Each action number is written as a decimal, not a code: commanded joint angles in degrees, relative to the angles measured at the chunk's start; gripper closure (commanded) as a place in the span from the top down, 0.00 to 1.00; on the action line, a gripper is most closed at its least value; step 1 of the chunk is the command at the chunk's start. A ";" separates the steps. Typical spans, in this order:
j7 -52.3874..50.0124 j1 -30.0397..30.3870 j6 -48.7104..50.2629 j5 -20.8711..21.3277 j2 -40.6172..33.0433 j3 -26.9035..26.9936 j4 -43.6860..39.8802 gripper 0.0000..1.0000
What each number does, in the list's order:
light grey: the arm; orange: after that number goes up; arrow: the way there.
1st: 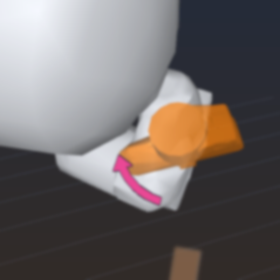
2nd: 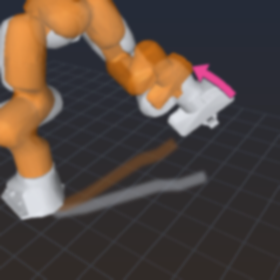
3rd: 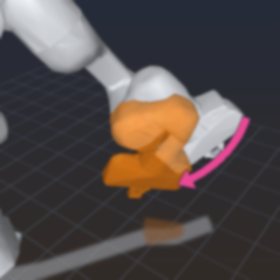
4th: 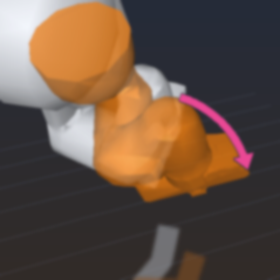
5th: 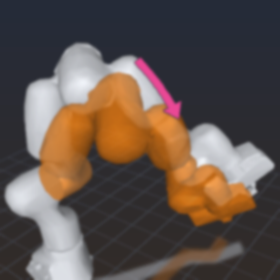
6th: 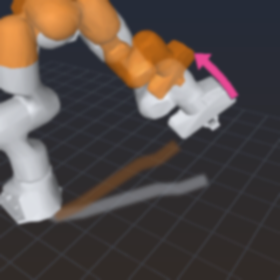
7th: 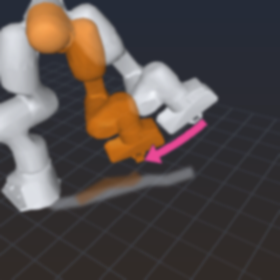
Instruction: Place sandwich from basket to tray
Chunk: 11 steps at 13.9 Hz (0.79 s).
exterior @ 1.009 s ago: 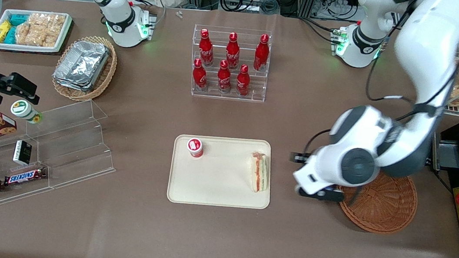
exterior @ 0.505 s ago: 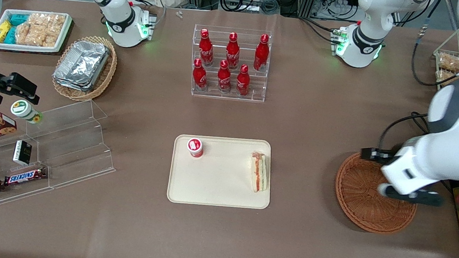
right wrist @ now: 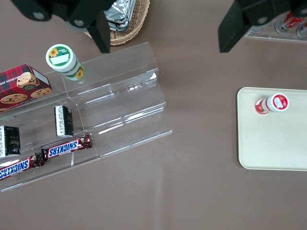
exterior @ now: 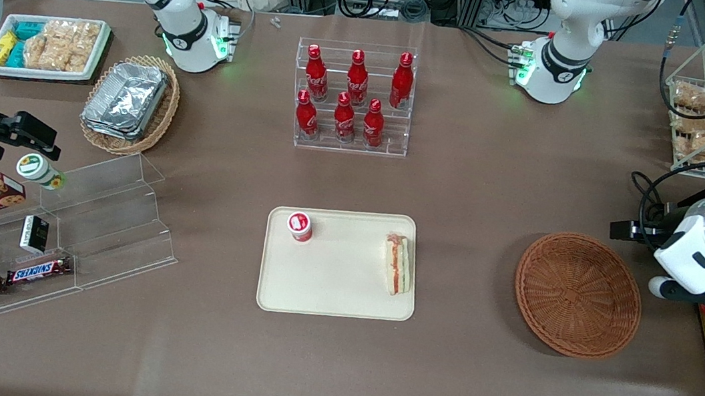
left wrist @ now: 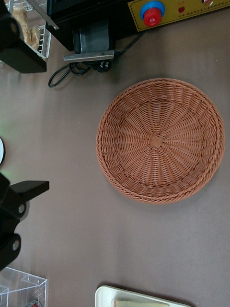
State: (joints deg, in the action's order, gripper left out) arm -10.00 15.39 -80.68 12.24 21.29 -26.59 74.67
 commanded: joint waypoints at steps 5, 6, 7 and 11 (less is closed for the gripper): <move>0.42 4.20 0.61 0.77 -1.52 -0.22 0.74 0.99; 0.50 3.78 0.61 0.59 -2.21 0.30 0.83 1.00; 0.85 2.29 0.52 0.33 -2.31 3.18 0.74 1.00; 6.38 -14.57 -0.44 -8.97 -3.89 27.68 1.00 1.00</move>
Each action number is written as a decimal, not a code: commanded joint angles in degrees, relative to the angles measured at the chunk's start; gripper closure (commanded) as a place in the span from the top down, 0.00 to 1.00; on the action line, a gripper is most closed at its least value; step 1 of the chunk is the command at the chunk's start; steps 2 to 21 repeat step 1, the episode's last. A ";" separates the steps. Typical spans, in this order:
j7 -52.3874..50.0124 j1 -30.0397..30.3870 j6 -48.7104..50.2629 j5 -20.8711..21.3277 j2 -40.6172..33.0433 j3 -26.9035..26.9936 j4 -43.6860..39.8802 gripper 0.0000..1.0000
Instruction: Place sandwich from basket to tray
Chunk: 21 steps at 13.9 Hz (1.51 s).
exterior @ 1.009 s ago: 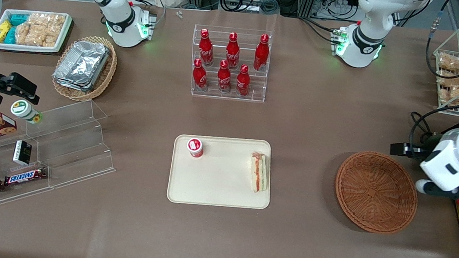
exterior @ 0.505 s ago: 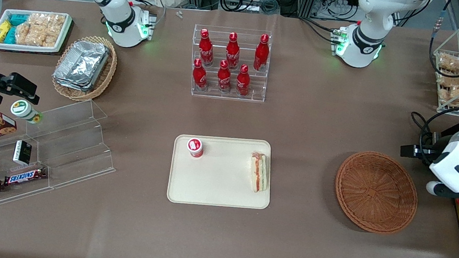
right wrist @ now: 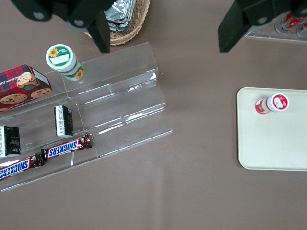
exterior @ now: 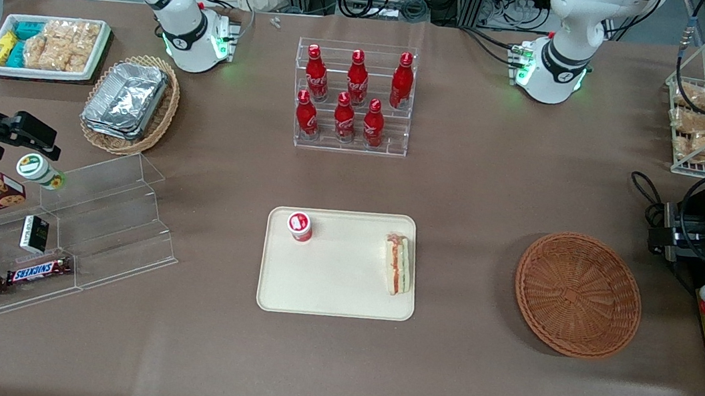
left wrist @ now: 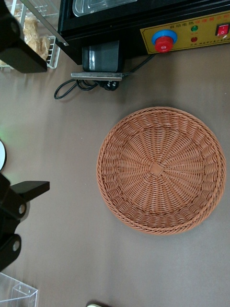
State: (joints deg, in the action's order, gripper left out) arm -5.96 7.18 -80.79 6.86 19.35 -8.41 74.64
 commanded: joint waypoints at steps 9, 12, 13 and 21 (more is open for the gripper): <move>2.53 -6.39 -0.42 -4.39 -1.86 9.72 1.04 1.00; 2.53 -6.39 -0.42 -4.39 -1.86 9.72 1.04 1.00; 2.53 -6.39 -0.42 -4.39 -1.86 9.72 1.04 1.00; 2.53 -6.39 -0.42 -4.39 -1.86 9.72 1.04 1.00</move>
